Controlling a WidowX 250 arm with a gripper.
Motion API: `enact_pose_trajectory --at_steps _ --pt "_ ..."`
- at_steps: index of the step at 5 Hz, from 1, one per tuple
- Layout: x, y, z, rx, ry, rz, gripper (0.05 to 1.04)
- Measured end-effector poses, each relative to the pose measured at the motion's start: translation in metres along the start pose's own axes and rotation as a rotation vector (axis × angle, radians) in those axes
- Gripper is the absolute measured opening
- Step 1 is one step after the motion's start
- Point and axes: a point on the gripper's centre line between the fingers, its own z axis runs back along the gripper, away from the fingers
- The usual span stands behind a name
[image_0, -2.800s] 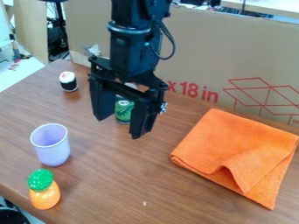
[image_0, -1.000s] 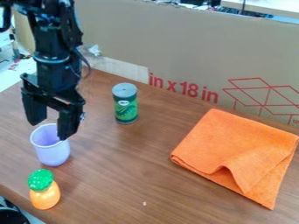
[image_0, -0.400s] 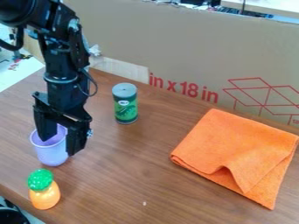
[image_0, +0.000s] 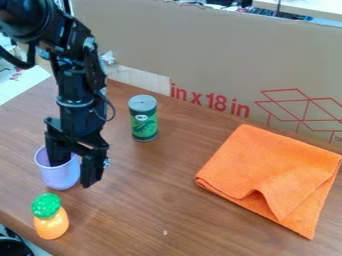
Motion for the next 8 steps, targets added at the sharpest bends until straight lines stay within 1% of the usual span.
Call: enact_pose_trajectory --at_steps 1,2,3,4,5,6,7,8 --pt "0.000 0.003 -0.001 -0.010 0.004 0.036 0.821" --pt "0.001 0.002 0.000 -0.016 -0.001 0.032 0.492" --pt "0.002 -0.002 0.003 -0.039 0.004 0.014 0.233" --pt "0.008 -0.010 0.016 -0.066 0.011 -0.028 0.110" --pt "0.017 -0.022 0.044 -0.040 -0.015 -0.080 0.093" --pt "0.027 -0.017 0.066 0.007 -0.051 -0.086 0.092" --pt "0.039 0.009 0.085 0.026 -0.094 -0.029 0.093" --pt "0.039 0.052 0.074 -0.005 -0.042 0.095 0.092"
